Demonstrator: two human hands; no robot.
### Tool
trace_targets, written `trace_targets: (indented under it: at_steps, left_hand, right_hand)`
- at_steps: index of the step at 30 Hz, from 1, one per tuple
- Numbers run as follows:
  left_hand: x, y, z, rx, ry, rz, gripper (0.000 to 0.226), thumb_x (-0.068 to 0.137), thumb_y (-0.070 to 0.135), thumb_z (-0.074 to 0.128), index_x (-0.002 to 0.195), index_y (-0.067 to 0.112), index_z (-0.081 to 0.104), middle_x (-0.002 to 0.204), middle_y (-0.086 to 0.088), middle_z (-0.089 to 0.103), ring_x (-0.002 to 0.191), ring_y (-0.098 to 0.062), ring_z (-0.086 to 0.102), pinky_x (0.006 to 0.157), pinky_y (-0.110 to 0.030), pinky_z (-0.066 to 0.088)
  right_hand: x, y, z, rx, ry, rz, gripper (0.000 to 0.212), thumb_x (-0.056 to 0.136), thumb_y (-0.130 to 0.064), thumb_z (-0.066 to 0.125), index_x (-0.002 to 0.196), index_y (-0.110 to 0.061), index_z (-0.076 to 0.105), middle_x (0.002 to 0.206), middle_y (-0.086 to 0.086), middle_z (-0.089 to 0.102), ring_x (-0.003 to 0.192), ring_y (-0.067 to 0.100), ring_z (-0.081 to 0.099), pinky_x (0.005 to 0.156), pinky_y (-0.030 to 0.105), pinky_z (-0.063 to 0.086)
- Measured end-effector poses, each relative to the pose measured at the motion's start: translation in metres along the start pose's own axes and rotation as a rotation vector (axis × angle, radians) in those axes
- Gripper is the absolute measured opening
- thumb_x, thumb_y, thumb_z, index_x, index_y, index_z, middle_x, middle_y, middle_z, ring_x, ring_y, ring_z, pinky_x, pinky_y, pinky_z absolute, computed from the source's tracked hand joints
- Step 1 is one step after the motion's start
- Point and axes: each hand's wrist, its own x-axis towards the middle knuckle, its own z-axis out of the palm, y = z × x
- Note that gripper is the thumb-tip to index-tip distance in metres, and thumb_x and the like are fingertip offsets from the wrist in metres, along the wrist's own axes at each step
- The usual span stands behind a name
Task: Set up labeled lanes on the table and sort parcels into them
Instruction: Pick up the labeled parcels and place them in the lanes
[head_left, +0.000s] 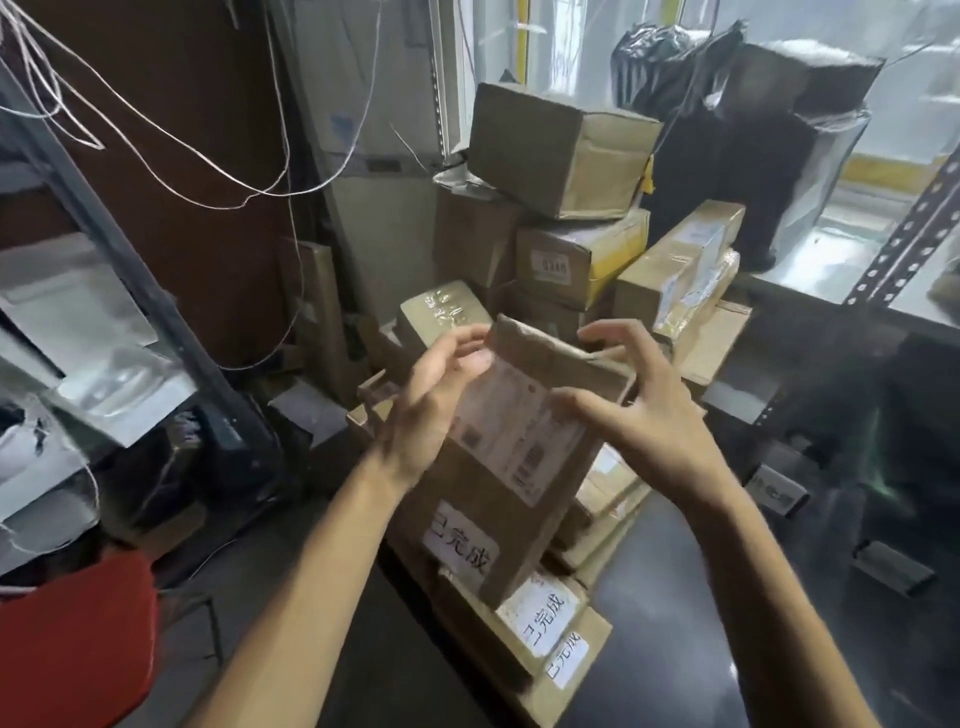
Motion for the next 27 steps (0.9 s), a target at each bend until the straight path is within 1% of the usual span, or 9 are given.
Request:
trace_targets:
  at_steps: [2, 4, 7, 10, 13, 16, 20, 24, 27]
  left_hand:
    - [0.012, 0.005, 0.002, -0.116, -0.231, -0.096, 0.047, 0.095, 0.043, 0.057, 0.133, 0.016, 0.057, 0.13, -0.013, 0.067, 0.125, -0.033, 0.061, 0.108, -0.056, 0.044]
    - [0.028, 0.004, 0.009, -0.201, -0.353, -0.154, 0.061, 0.095, 0.04, 0.063, 0.143, 0.006, 0.046, 0.138, -0.026, 0.058, 0.128, -0.045, 0.056, 0.109, -0.067, 0.039]
    - [0.05, 0.009, 0.025, -0.291, -0.309, -0.187, 0.079, 0.088, 0.046, 0.074, 0.146, 0.003, 0.041, 0.14, -0.031, 0.053, 0.128, -0.051, 0.054, 0.108, -0.072, 0.037]
    - [0.062, 0.017, 0.045, -0.321, -0.209, -0.156, 0.084, 0.082, 0.057, 0.075, 0.142, 0.005, 0.048, 0.134, -0.024, 0.062, 0.123, -0.043, 0.061, 0.107, -0.066, 0.043]
    - [0.065, 0.021, 0.064, -0.34, -0.155, -0.128, 0.074, 0.082, 0.054, 0.07, 0.137, 0.007, 0.053, 0.122, -0.016, 0.071, 0.111, -0.03, 0.07, 0.1, -0.053, 0.054]
    - [0.06, 0.022, 0.083, -0.347, -0.194, -0.135, 0.061, 0.09, 0.047, 0.068, 0.135, 0.009, 0.052, 0.117, -0.008, 0.072, 0.108, -0.022, 0.072, 0.092, -0.041, 0.057]
    - [0.042, 0.024, 0.116, -0.399, -0.253, -0.184, 0.043, 0.097, 0.034, 0.064, 0.131, 0.014, 0.048, 0.115, -0.006, 0.072, 0.104, -0.02, 0.073, 0.09, -0.04, 0.059]
    - [0.026, 0.029, 0.154, -0.407, -0.356, -0.197, 0.044, 0.097, 0.028, 0.066, 0.133, 0.012, 0.045, 0.104, -0.004, 0.075, 0.091, -0.014, 0.076, 0.074, -0.029, 0.061]
    - [0.01, 0.031, 0.184, -0.406, -0.441, -0.224, 0.05, 0.096, 0.032, 0.067, 0.135, 0.013, 0.043, 0.113, -0.008, 0.074, 0.1, -0.02, 0.075, 0.088, -0.041, 0.061]
  right_hand:
    - [0.015, -0.007, -0.017, 0.108, 0.032, 0.029, 0.056, 0.067, -0.046, 0.075, 0.118, -0.032, 0.056, 0.107, -0.01, 0.065, 0.088, -0.009, 0.065, 0.068, 0.013, 0.051]
    - [0.024, -0.007, -0.026, 0.186, 0.135, 0.047, 0.061, 0.067, -0.051, 0.077, 0.119, -0.027, 0.055, 0.108, -0.006, 0.067, 0.089, -0.007, 0.067, 0.065, 0.012, 0.05]
    - [0.023, -0.005, -0.026, 0.251, 0.337, 0.078, 0.068, 0.074, -0.058, 0.077, 0.129, -0.031, 0.048, 0.125, -0.003, 0.064, 0.106, 0.006, 0.067, 0.074, 0.019, 0.056]
    - [0.003, -0.004, -0.018, 0.119, 0.41, 0.069, 0.078, 0.085, -0.053, 0.073, 0.149, -0.03, 0.034, 0.143, -0.004, 0.052, 0.113, 0.003, 0.062, 0.076, 0.014, 0.056]
    - [-0.029, -0.003, -0.005, -0.037, 0.416, 0.064, 0.082, 0.082, -0.053, 0.07, 0.152, -0.034, 0.031, 0.144, -0.011, 0.048, 0.124, 0.001, 0.055, 0.089, 0.015, 0.054]
    - [-0.059, -0.007, 0.004, -0.245, 0.503, 0.079, 0.102, 0.073, -0.064, 0.074, 0.157, -0.035, 0.024, 0.145, -0.016, 0.041, 0.136, -0.001, 0.041, 0.109, 0.025, 0.045]
    - [-0.09, -0.018, 0.018, -0.482, 0.633, 0.22, 0.135, 0.056, -0.084, 0.067, 0.162, -0.034, -0.002, 0.155, 0.001, 0.034, 0.141, 0.016, 0.033, 0.113, 0.041, 0.039]
    - [-0.113, -0.022, 0.015, -0.609, 0.644, 0.431, 0.134, 0.055, -0.087, 0.066, 0.157, -0.048, -0.012, 0.16, 0.01, 0.018, 0.144, 0.027, 0.027, 0.113, 0.052, 0.04]
    - [-0.137, -0.018, -0.005, -0.643, 0.667, 0.531, 0.126, 0.059, -0.077, 0.073, 0.157, -0.048, -0.002, 0.156, 0.009, 0.016, 0.14, 0.03, 0.029, 0.109, 0.052, 0.043]
